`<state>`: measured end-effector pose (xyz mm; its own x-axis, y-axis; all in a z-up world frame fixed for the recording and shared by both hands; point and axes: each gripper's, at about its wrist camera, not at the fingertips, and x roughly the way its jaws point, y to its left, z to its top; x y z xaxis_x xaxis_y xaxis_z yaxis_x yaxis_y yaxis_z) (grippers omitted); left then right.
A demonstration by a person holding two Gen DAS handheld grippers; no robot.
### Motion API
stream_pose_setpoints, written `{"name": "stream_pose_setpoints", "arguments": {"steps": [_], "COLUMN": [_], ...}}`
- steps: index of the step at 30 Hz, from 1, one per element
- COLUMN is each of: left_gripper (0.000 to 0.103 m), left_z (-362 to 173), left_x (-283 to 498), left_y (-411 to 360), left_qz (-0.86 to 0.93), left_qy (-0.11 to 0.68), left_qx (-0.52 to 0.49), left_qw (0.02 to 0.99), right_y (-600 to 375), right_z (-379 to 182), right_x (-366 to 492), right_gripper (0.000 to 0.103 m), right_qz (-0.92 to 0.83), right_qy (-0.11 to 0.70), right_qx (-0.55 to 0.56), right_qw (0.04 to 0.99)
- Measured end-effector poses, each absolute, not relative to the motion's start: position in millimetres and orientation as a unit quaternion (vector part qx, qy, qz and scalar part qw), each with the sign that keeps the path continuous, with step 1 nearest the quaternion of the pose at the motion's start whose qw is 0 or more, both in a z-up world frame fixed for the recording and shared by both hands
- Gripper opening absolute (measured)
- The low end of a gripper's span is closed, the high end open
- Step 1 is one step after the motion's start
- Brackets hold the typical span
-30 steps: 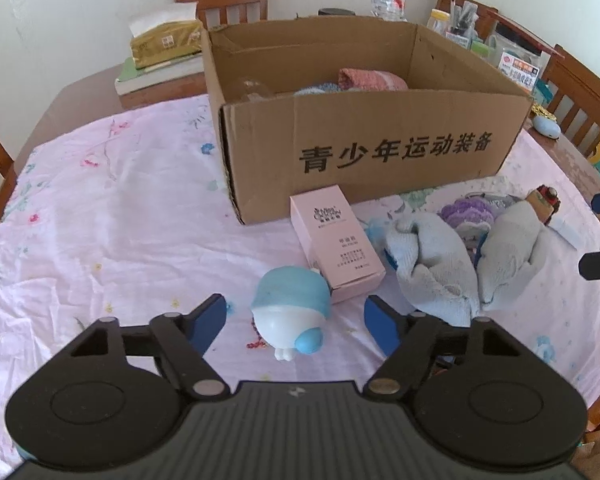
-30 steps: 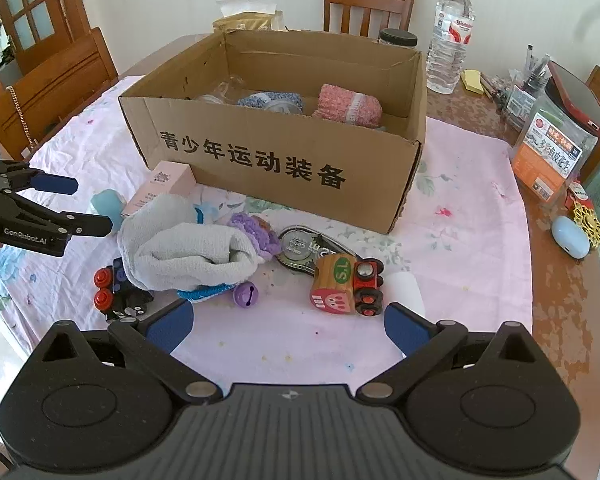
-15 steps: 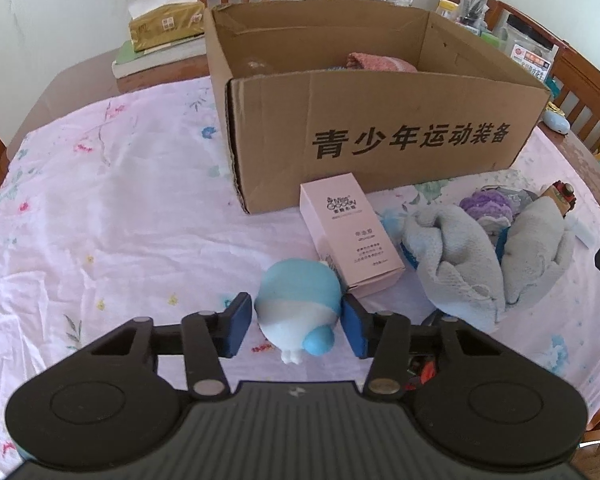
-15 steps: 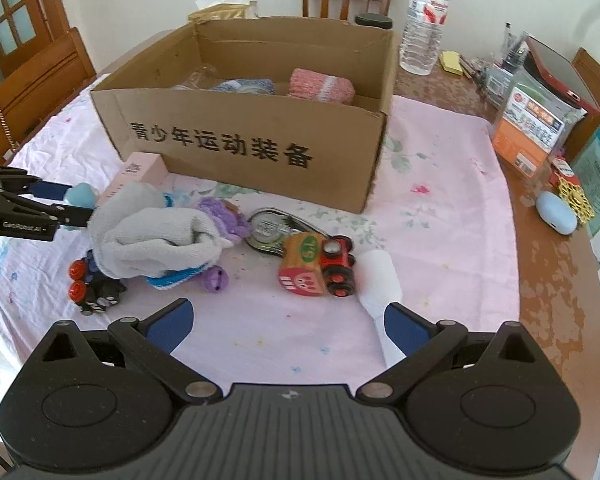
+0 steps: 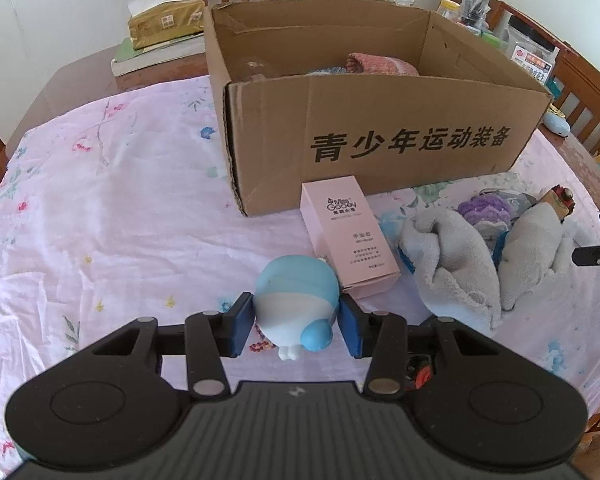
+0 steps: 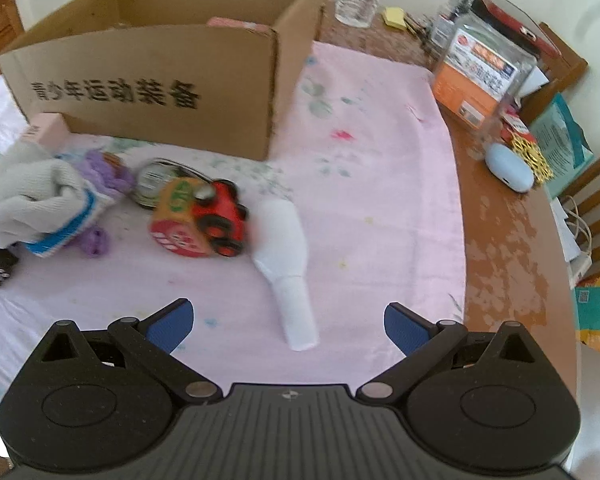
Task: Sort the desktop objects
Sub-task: 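Hold the toy figure in the left tool while the right tool grasps the white bottle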
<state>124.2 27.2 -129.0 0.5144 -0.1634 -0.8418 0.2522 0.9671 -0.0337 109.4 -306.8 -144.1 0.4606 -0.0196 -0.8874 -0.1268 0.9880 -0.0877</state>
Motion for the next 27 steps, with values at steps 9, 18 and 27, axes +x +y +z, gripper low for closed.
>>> {"name": "stream_pose_setpoints", "arguments": {"steps": [9, 18, 27], "left_gripper": [0.045, 0.045, 0.044], "left_z": [-124, -122, -123], "left_x": [125, 127, 129], "left_y": [26, 24, 23], "left_qz": [-0.12, -0.115, -0.113], "left_qy": [0.479, 0.483, 0.488], "left_qx": [0.048, 0.048, 0.045], "left_qw": [0.868, 0.867, 0.864], "right_y": [-333, -354, -364], "right_z": [-153, -156, -154], "right_x": [126, 146, 162], "right_gripper": [0.103, 0.103, 0.103], "right_qz": [0.0, -0.01, -0.014], "right_qy": [0.523, 0.515, 0.507], "right_qx": [-0.075, -0.079, -0.086], "right_qw": [0.849, 0.854, 0.857]}}
